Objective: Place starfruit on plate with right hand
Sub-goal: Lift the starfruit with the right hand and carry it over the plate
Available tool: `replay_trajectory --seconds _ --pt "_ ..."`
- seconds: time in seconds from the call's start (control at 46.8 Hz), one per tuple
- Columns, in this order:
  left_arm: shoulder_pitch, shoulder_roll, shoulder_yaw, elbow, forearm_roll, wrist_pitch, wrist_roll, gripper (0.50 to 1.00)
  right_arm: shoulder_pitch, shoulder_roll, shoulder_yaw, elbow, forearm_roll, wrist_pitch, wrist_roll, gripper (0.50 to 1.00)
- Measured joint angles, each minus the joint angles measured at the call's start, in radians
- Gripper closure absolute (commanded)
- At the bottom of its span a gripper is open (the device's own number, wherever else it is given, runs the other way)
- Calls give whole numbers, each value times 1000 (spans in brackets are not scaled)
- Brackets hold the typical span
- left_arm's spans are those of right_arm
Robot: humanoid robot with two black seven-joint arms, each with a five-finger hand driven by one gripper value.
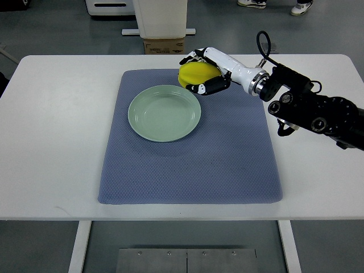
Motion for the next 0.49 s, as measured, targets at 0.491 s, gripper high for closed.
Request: replay_trajectory --seconds 0.491 --pt "0 0 0 0 0 0 0 500 -2 160 -2 -69 15 9 -26 1000"
